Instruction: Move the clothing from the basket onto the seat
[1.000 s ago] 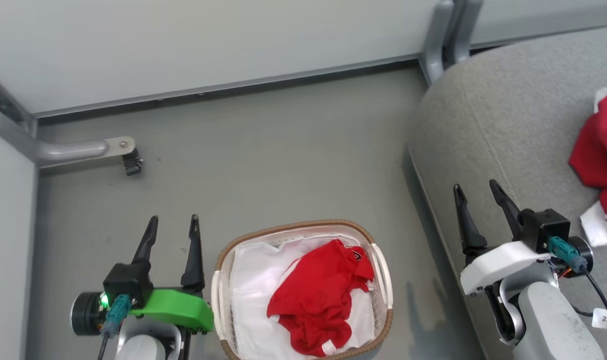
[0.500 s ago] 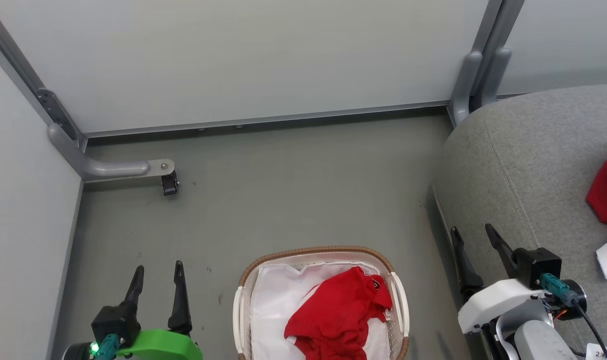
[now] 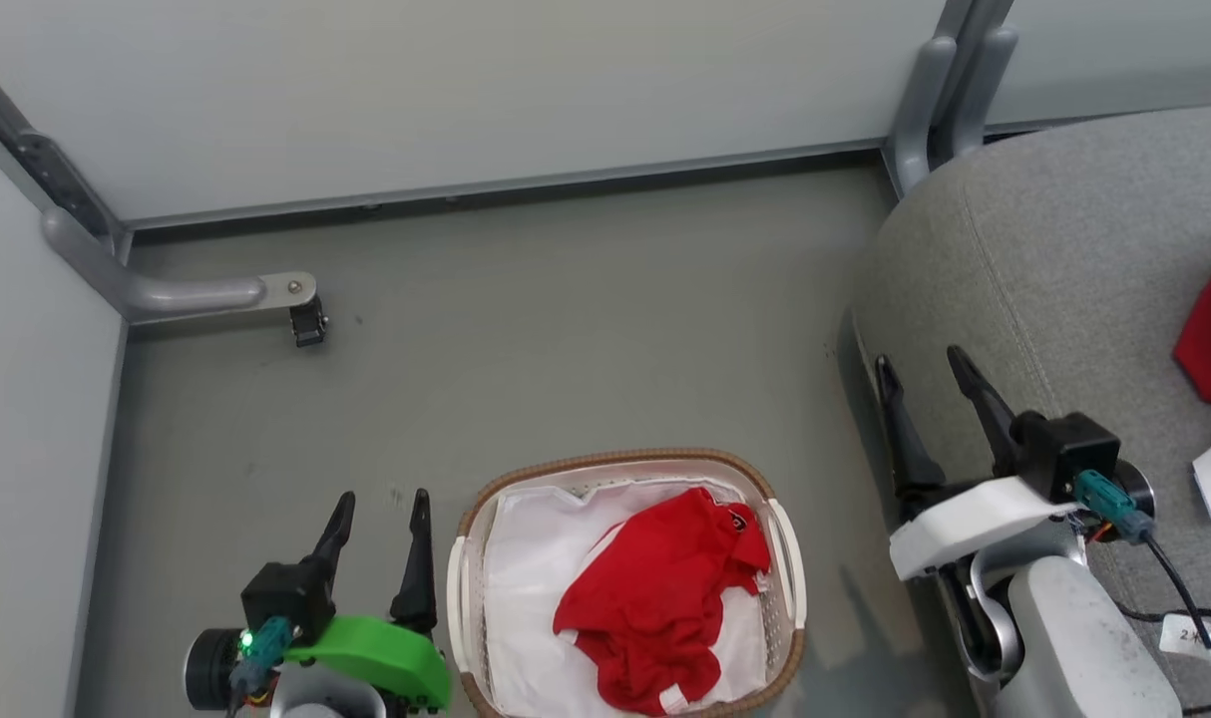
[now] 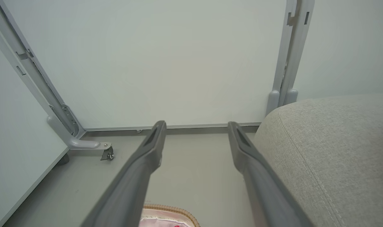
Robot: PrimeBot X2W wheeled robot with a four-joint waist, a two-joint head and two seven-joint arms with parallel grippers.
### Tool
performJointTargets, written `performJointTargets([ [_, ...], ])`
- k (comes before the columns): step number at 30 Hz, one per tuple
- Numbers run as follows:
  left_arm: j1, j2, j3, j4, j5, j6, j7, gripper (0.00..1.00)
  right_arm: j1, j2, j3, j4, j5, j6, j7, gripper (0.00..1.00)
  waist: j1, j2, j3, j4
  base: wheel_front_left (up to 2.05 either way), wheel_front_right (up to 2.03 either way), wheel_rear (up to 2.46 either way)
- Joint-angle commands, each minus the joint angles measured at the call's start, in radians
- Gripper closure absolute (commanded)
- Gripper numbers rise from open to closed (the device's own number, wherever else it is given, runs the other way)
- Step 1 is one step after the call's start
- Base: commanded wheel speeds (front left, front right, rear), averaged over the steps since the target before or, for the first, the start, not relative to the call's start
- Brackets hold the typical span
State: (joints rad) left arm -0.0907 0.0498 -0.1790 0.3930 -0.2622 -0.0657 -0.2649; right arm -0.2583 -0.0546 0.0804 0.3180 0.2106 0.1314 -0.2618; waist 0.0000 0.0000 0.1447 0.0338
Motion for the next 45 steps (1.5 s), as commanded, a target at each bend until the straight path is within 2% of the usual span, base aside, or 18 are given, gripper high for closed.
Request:
performJointTargets([
  [1, -0.040, 0.001, -0.012, 0.019, -0.017, -0.008, 0.001, 0.00, -0.028, -0.005, 0.010, -0.017, 0.006, -0.001, -0.004, 0.00, 0.0000, 0.0000, 0.095, -0.041, 0.00, 0.00, 0.00],
  [7, -0.166, 0.002, -0.078, 0.101, -0.039, -0.020, 0.001, 0.00, -0.127, -0.010, 0.053, -0.092, 0.027, -0.001, -0.004, 0.00, 0.0000, 0.0000, 0.242, -0.099, 0.00, 0.00, 0.00],
  [12, -0.286, 0.003, -0.149, 0.221, -0.047, -0.040, 0.001, 0.00, -0.202, -0.007, 0.084, -0.142, 0.045, -0.001, -0.004, 0.00, 0.0000, 0.0000, 0.365, -0.142, 0.00, 0.00, 0.00],
  [22, -0.470, 0.004, -0.262, 0.410, -0.068, -0.057, 0.001, 0.00, -0.287, -0.001, 0.122, -0.205, 0.063, -0.001, -0.004, 0.00, 0.0000, 0.0000, 0.546, -0.215, 0.00, 0.00, 0.00],
  [32, -0.618, 0.004, -0.386, 0.598, -0.070, -0.065, 0.001, 0.00, -0.335, 0.002, 0.137, -0.229, 0.050, -0.001, -0.004, 0.00, 0.0000, 0.0000, 0.679, -0.258, 0.00, 0.00, 0.00],
  [45, -0.746, 0.004, -0.515, 0.771, -0.083, -0.066, 0.001, 0.00, -0.370, 0.003, 0.156, -0.283, 0.071, -0.001, -0.004, 0.00, 0.0000, 0.0000, 0.782, -0.291, 0.00, 0.00, 0.00],
])
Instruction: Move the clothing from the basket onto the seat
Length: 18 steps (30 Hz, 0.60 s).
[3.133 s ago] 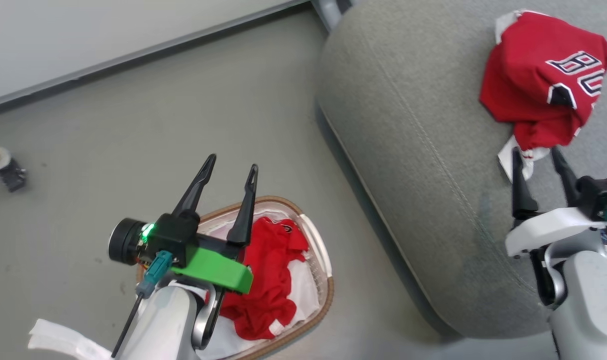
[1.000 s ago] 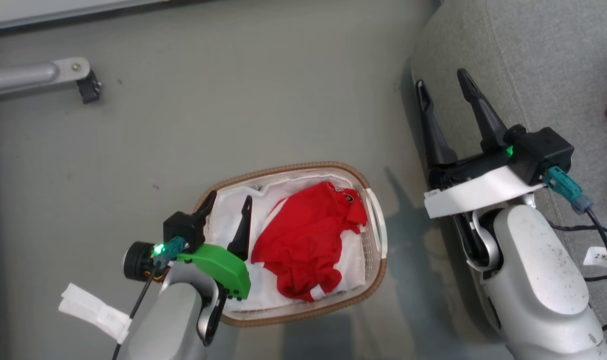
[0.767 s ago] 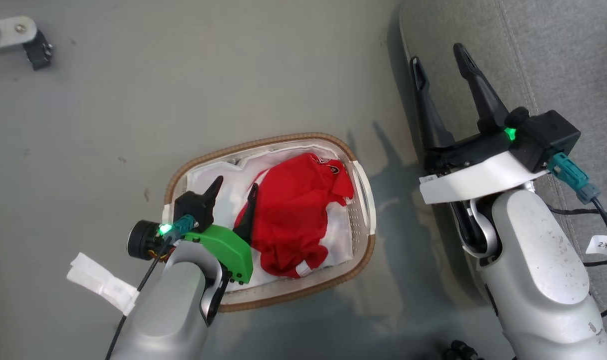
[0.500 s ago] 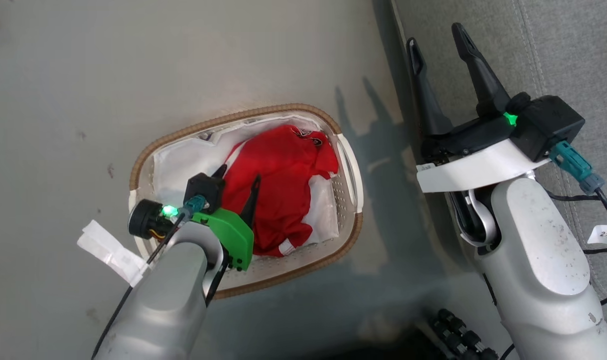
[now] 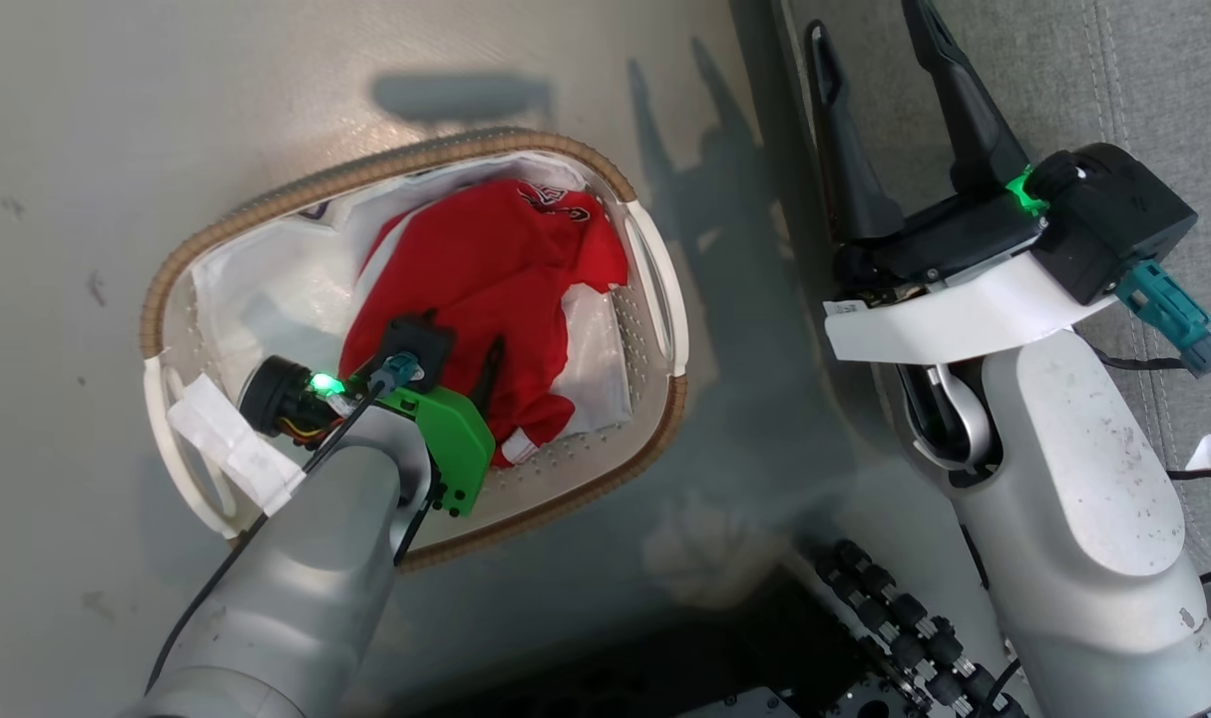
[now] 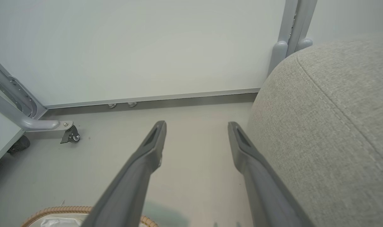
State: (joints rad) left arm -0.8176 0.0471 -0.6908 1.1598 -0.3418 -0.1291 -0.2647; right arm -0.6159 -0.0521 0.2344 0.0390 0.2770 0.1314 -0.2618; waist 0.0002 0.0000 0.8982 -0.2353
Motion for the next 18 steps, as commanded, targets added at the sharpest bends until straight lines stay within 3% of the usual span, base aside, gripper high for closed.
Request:
performJointTargets([
  [1, -0.026, 0.007, -0.009, 0.014, -0.005, -0.002, 0.001, 0.00, -0.014, 0.001, 0.004, -0.005, 0.004, -0.001, -0.004, 0.00, -0.0002, 0.0000, 0.031, -0.022, 0.00, 0.00, 0.00],
  [15, -0.090, 0.014, -0.144, 0.109, -0.025, -0.003, 0.080, 0.00, -0.020, 0.000, 0.014, -0.010, 0.002, -0.001, -0.004, 0.00, -0.0002, 0.0000, 0.050, -0.031, 0.00, 0.00, 0.00],
  [16, -0.084, 0.013, -0.153, 0.110, -0.034, -0.003, 0.091, 0.44, -0.020, 0.000, 0.015, -0.009, 0.002, -0.001, -0.004, 0.00, -0.0002, 0.0000, 0.048, -0.030, 0.00, 0.00, 0.00],
  [17, -0.080, 0.013, -0.159, 0.111, -0.045, -0.003, 0.098, 1.00, -0.020, 0.000, 0.015, -0.007, 0.002, -0.001, -0.004, 0.00, -0.0002, 0.0000, 0.046, -0.029, 0.00, 0.00, 0.00],
  [18, -0.075, 0.013, -0.161, 0.112, -0.062, -0.003, 0.110, 1.00, -0.021, 0.000, 0.014, -0.006, 0.003, -0.001, -0.004, 0.00, -0.0002, 0.0000, 0.044, -0.028, 0.00, 0.00, 0.00],
])
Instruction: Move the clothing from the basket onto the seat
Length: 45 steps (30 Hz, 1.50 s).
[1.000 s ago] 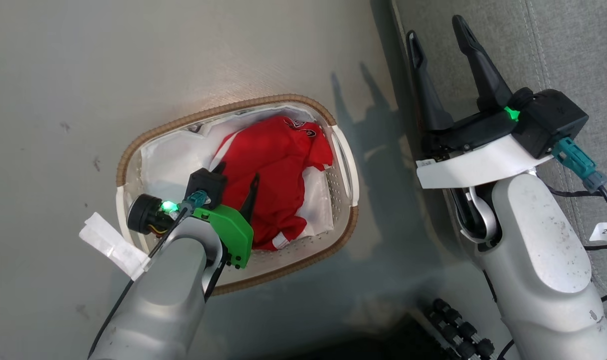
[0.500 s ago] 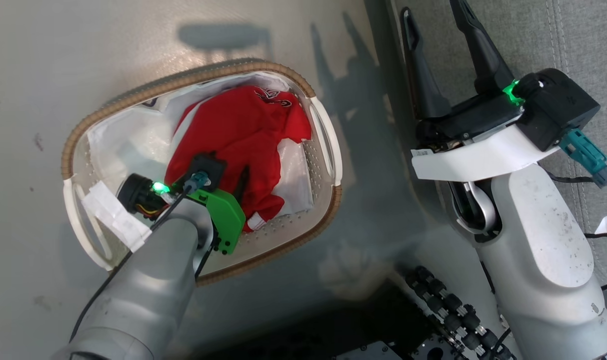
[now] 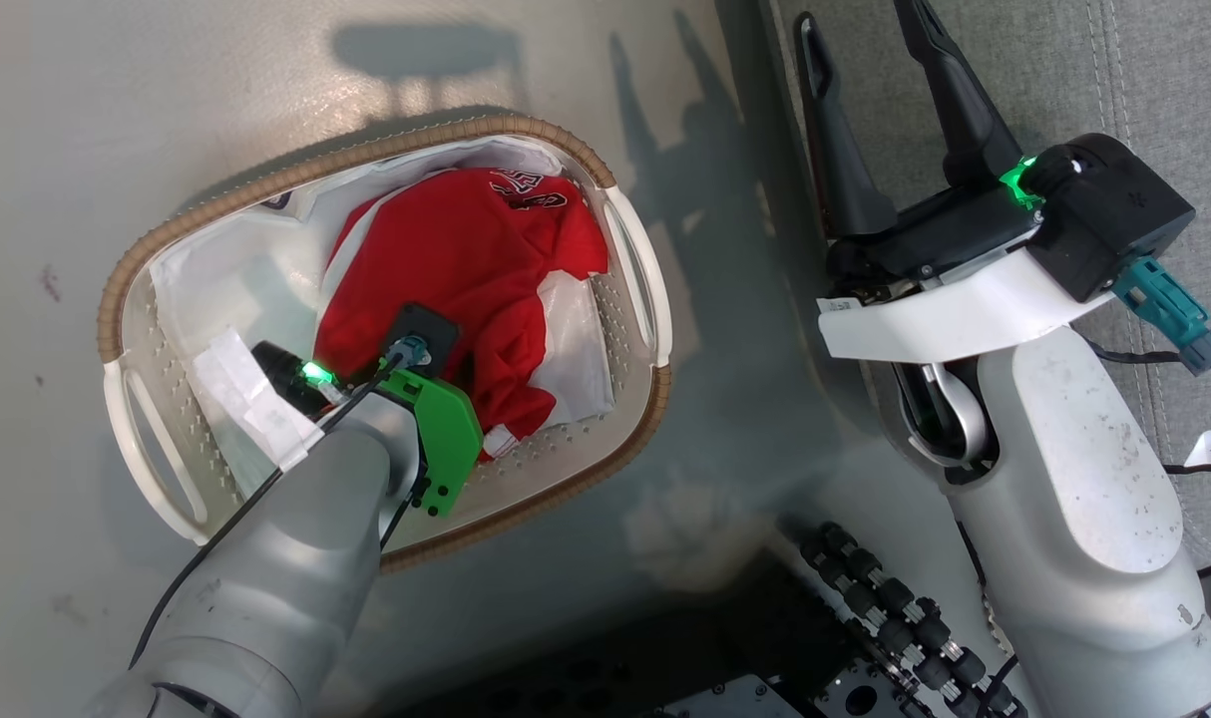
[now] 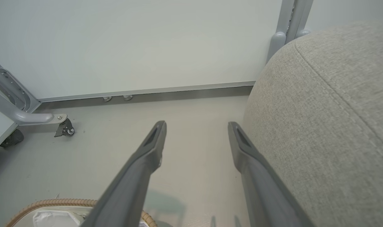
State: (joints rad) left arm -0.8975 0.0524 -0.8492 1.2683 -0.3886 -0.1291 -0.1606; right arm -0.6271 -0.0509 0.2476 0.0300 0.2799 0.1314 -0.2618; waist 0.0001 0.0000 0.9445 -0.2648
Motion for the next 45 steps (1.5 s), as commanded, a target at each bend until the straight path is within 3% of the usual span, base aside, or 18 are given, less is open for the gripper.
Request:
performJointTargets([
  [1, 0.011, 0.007, -0.005, 0.005, -0.025, -0.002, 0.016, 1.00, -0.010, -0.001, 0.002, 0.004, 0.000, -0.001, -0.004, 0.00, -0.0001, 0.0000, -0.005, 0.003, 0.00, 0.00, 0.00],
  [11, 0.064, 0.002, -0.070, -0.038, -0.117, -0.003, -0.014, 1.00, 0.003, -0.002, 0.001, 0.024, 0.015, -0.001, -0.004, 0.00, -0.0001, 0.0000, -0.087, 0.024, 0.00, 0.00, 0.00],
  [24, 0.189, -0.001, -0.102, -0.162, -0.295, -0.003, -0.104, 1.00, 0.090, -0.002, -0.005, 0.099, 0.007, -0.001, -0.004, 0.00, -0.0001, 0.0000, -0.330, 0.071, 0.00, 0.00, 0.00],
  [28, 0.229, -0.001, -0.063, -0.255, -0.313, -0.003, -0.105, 1.00, 0.134, -0.002, -0.020, 0.119, 0.010, -0.001, -0.004, 0.00, -0.0001, 0.0000, -0.414, 0.102, 0.00, 0.00, 0.00],
  [45, 0.495, 0.004, 0.232, -0.694, -0.112, -0.003, -0.105, 1.00, 0.332, -0.002, -0.031, 0.198, -0.020, -0.001, -0.004, 0.00, -0.0001, 0.0000, -0.688, 0.211, 0.00, 0.00, 0.00],
])
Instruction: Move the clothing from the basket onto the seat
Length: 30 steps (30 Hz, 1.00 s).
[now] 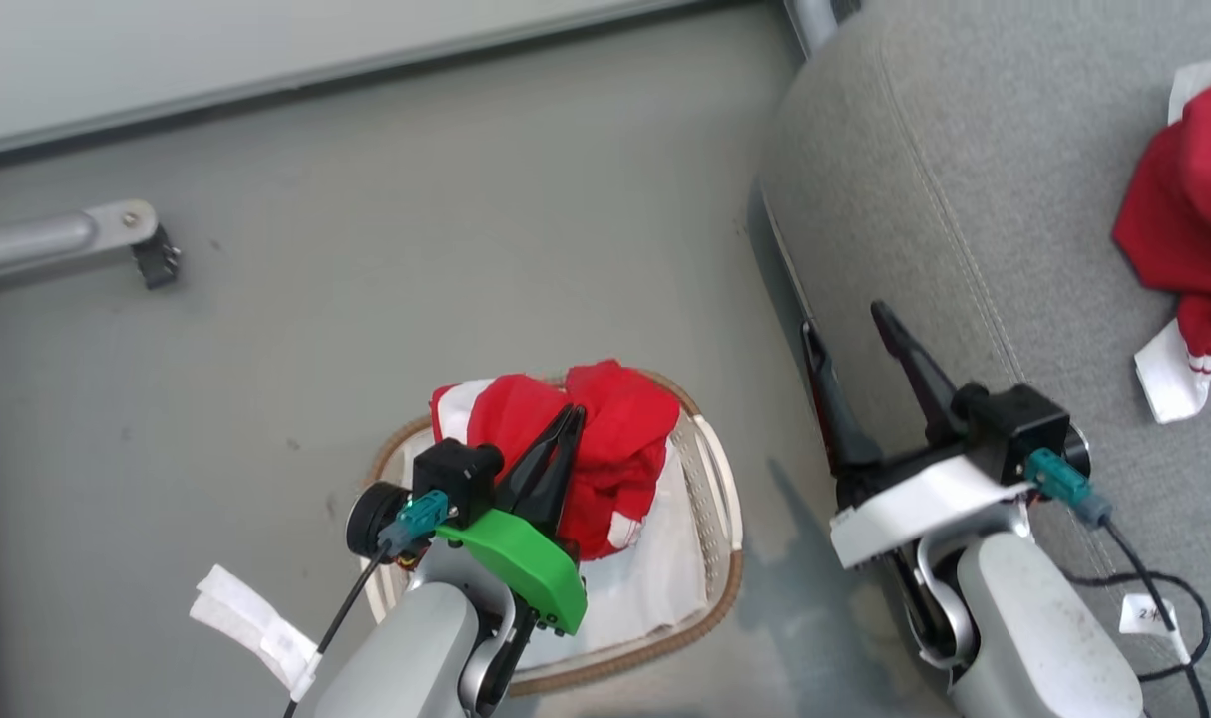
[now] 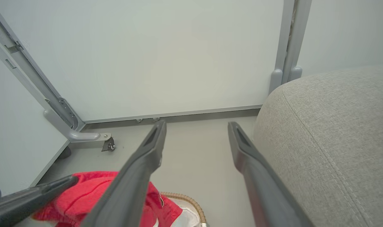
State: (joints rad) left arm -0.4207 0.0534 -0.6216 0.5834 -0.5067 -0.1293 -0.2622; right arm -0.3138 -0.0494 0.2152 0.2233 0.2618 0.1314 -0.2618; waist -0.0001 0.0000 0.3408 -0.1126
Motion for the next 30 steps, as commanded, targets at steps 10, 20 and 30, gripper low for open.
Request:
performJointTargets([
  [10, 0.067, -0.001, 0.085, -0.225, 0.060, -0.002, -0.003, 1.00, 0.104, -0.003, 0.010, 0.044, 0.017, -0.001, -0.004, 0.00, 0.0001, 0.0000, -0.197, 0.081, 0.00, 0.00, 0.00],
  [20, 0.091, -0.002, 0.127, -0.371, 0.074, -0.002, -0.002, 1.00, 0.182, -0.004, 0.074, 0.079, 0.010, -0.001, -0.004, 0.00, 0.0001, 0.0000, -0.287, 0.089, 0.00, 0.00, 0.00],
  [30, 0.124, -0.002, 0.111, -0.401, 0.070, -0.002, -0.002, 1.00, 0.129, -0.020, 0.272, 0.014, 0.014, -0.001, -0.004, 0.00, 0.0001, 0.0000, -0.303, 0.102, 0.00, 0.00, 0.00],
])
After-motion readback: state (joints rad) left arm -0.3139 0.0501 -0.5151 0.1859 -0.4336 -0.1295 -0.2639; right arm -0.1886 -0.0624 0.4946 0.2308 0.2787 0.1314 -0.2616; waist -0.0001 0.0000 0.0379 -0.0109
